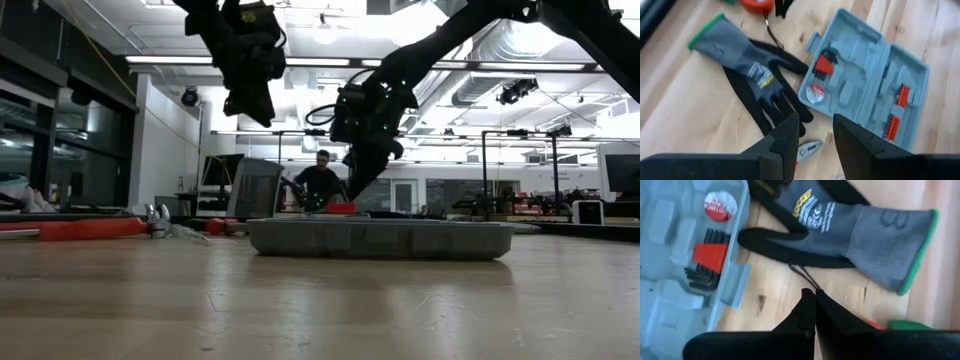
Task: Prefit tool cases
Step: Put the orange screwdriver into the gray tool box
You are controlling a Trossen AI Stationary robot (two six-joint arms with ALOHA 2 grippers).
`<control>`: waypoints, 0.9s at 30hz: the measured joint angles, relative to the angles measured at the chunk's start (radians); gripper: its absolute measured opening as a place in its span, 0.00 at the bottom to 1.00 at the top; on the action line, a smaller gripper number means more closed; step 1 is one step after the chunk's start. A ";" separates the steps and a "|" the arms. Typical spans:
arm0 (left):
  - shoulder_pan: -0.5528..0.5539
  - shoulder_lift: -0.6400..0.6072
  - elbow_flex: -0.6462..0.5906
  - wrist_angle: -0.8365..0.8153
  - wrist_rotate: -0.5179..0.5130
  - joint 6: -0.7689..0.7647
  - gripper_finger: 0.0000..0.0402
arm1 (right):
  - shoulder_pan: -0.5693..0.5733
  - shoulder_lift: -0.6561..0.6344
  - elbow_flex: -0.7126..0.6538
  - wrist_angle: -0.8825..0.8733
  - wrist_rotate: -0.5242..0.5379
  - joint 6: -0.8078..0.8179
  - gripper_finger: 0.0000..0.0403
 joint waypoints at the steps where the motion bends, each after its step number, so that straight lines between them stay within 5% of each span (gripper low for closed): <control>1: -0.004 0.000 -0.010 0.002 -0.001 0.000 0.28 | 0.000 0.000 0.000 0.000 -0.003 0.026 0.00; 4: -0.005 -0.001 -0.037 -0.013 -0.006 0.000 0.28 | 0.004 -0.006 0.000 -0.007 -0.065 0.266 0.00; 9: -0.001 -0.003 -0.124 -0.106 -0.027 0.031 0.28 | 0.028 -0.011 -0.016 0.042 -0.452 0.554 0.00; 16: -0.004 -0.134 -0.357 -0.087 0.005 -0.012 0.28 | 0.139 -0.165 -0.148 0.170 -0.283 0.676 0.00; 22: -0.078 -0.372 -0.584 -0.033 -0.031 -0.275 0.28 | 0.202 -0.433 -0.465 0.471 -0.091 0.897 0.00; 27: -0.220 -0.520 -0.723 0.045 -0.078 -0.530 0.28 | 0.238 -0.646 -0.668 0.517 0.047 1.079 0.00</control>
